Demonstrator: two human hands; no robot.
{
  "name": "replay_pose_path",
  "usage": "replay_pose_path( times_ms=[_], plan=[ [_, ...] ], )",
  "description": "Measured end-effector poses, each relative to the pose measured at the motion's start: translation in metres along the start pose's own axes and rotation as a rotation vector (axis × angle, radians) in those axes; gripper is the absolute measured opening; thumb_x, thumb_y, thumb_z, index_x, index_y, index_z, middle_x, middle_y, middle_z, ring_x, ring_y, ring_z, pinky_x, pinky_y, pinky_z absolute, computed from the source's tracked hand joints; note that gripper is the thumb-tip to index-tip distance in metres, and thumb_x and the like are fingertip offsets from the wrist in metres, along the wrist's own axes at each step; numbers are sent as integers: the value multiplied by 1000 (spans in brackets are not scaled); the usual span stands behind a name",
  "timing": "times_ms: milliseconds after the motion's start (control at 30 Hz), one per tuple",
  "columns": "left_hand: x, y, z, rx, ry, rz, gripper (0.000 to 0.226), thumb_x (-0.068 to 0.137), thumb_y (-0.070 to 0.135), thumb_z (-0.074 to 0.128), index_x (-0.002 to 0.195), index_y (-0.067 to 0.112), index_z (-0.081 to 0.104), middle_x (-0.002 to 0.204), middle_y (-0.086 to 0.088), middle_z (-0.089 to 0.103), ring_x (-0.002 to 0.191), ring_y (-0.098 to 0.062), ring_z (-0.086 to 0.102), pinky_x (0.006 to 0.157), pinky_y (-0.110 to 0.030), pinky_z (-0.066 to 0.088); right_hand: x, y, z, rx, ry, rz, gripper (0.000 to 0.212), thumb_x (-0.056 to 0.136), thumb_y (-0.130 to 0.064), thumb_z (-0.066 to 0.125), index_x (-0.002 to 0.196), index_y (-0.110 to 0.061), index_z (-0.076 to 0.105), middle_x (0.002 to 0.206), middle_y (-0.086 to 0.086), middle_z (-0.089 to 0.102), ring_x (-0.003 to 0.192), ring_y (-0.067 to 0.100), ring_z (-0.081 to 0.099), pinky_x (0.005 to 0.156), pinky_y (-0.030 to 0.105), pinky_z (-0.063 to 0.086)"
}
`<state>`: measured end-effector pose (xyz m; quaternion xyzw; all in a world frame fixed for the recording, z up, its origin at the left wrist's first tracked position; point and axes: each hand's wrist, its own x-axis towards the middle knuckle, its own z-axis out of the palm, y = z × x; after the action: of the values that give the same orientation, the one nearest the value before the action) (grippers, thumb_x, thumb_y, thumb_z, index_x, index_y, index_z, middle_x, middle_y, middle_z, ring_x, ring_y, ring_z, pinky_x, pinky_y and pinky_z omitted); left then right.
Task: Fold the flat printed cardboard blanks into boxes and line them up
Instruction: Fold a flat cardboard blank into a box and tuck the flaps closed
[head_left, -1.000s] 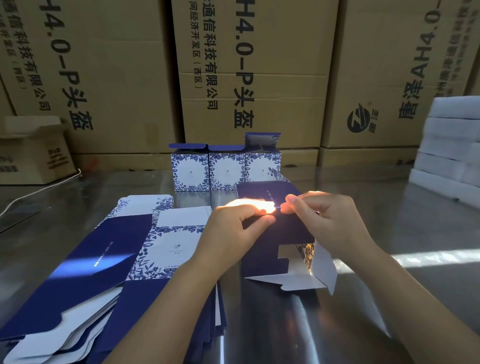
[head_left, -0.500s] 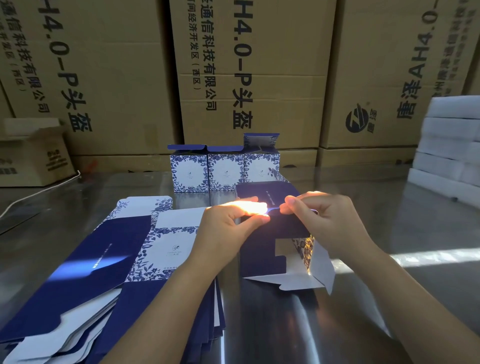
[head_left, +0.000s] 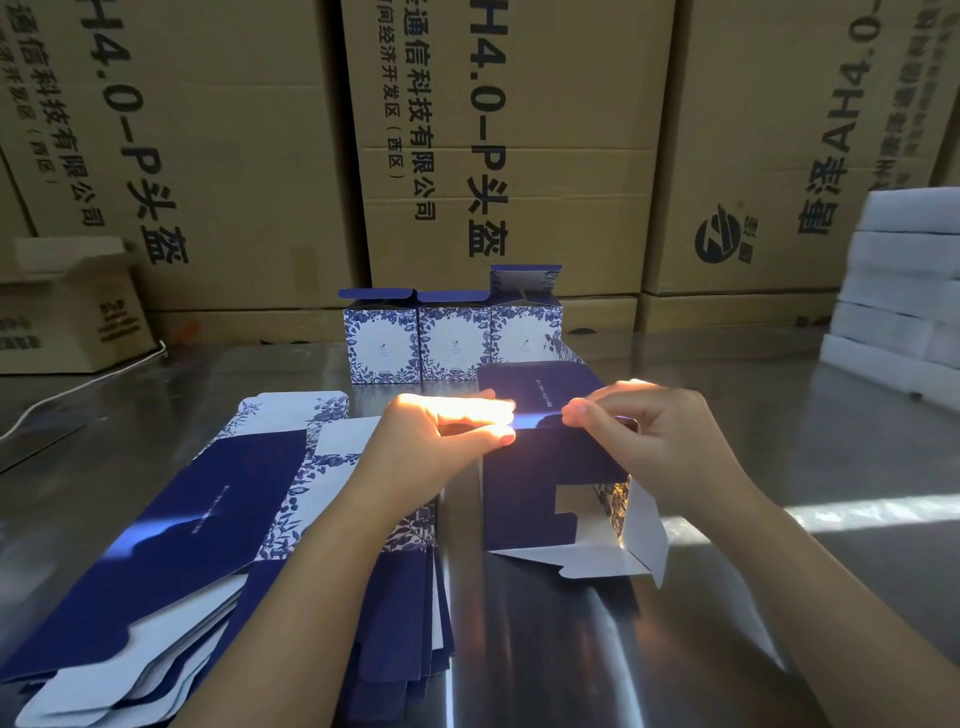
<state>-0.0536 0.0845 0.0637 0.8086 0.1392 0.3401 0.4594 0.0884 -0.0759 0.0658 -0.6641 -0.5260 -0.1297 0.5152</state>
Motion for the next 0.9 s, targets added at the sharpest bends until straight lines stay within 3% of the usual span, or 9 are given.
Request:
replay_pose_path(
  times_ms=[100,200,267,367,467,567,667,800,900],
  plan=[
    [-1,0,1,31,12,-19,14,72,29,77,86,34,76,97,14,73,87,-9,69,85,-35,55,0,1,0,13,-22,-33,14,81,-15,71,72,-24,76,79,-22,70,81,-3,64,69,6,44],
    [-1,1,1,89,12,-22,17,74,34,77,89,29,77,93,-11,73,64,-17,55,67,-36,51,2,4,-5,-12,-75,-37,17,78,-16,75,76,-33,76,82,-25,70,88,-6,62,74,5,44],
    [-1,1,2,84,12,-17,16,74,34,77,90,29,77,93,-14,73,75,-21,60,77,-42,53,4,7,-9,-43,-118,-8,24,76,-19,77,80,-41,72,85,-26,69,94,-9,59,78,4,43],
    [-1,2,2,68,22,3,12,74,31,77,86,31,76,90,1,75,93,-27,66,88,-47,50,6,9,-11,-42,-138,38,22,75,-21,78,82,-42,73,90,-25,69,98,-9,57,82,3,40],
    [-1,1,5,72,19,74,8,75,25,75,79,32,75,90,25,70,96,5,63,91,-24,51,6,8,-10,15,-116,63,19,75,-18,79,80,-36,75,88,-27,69,94,-9,58,78,2,39],
    [-1,-2,11,113,71,149,6,77,22,73,77,27,75,91,29,68,89,9,62,80,-16,49,5,7,-9,24,-104,63,20,75,-16,79,78,-35,75,83,-27,69,92,-10,59,75,1,38],
    [-2,-2,17,191,104,261,13,78,27,73,80,15,76,90,24,67,93,5,59,80,-21,47,4,6,-7,31,-91,48,22,75,-16,78,79,-37,74,84,-27,70,94,-9,59,79,2,38],
    [-9,5,24,290,142,389,20,75,43,69,93,35,74,93,25,64,98,2,53,91,-37,43,3,4,-3,76,-148,22,21,77,-19,76,84,-38,75,92,-26,69,100,-6,60,84,6,41],
    [-10,6,27,267,127,379,22,76,41,69,95,32,75,94,23,67,98,-1,60,93,-44,44,3,6,-4,121,-159,66,22,73,-21,79,88,-37,75,99,-23,69,103,-4,60,84,9,45]
  ],
)
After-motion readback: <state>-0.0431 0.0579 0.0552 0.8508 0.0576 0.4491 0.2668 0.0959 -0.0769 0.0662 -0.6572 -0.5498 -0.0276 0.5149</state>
